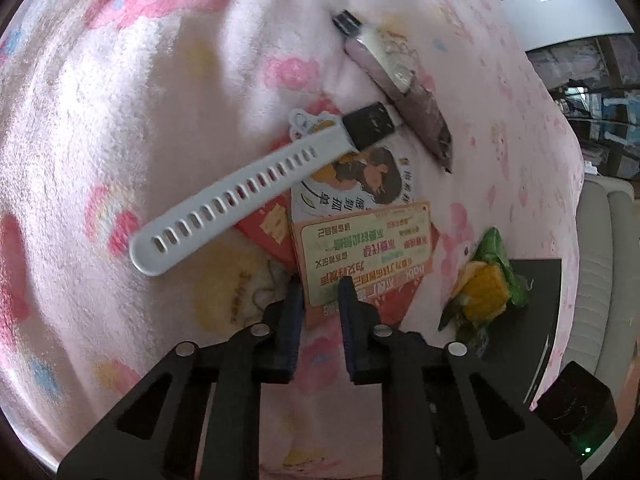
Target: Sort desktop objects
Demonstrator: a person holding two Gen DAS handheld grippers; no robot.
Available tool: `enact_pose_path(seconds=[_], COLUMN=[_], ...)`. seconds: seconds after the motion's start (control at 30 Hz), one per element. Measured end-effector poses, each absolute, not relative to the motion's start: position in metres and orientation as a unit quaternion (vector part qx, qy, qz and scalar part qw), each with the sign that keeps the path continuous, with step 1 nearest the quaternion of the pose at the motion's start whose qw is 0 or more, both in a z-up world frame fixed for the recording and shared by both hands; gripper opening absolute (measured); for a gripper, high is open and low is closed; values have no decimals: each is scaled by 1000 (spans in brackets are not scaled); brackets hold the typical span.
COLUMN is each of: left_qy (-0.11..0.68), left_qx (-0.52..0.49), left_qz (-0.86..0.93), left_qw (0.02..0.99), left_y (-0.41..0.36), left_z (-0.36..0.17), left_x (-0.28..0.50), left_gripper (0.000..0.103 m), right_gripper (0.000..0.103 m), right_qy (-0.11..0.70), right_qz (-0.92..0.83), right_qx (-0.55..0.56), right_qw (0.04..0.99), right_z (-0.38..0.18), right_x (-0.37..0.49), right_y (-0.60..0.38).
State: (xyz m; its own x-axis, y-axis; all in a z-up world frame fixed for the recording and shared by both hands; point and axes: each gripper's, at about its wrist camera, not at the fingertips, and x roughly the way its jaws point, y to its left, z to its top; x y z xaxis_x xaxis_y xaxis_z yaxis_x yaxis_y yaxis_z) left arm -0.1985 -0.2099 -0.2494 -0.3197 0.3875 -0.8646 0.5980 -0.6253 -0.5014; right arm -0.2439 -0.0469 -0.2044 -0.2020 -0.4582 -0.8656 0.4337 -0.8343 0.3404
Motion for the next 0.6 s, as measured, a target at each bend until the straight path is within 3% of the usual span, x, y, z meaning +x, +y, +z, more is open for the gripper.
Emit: enact_pose_path(seconds=[0.2,0.3,0.6], left_qy=[417,453,498], left_qx=[592,583,546], left_qz=[-689,-674,-667], left_qw=[35,9,99], left_y=[-179,-176,-210], left_z=[-243,-242,-247], left_x=[-194,-191,-173], left_gripper=[12,12,13], right_gripper=[30,30,30], right_qy=[-25,-27,-52], right_qz=[-783,-789,-769], right_qx=[556,549,565], right_qw=[278,273,296], right_z=[-195,-189,-197], right_x=[-233,-229,-232], right_y=[-32,-23,-32])
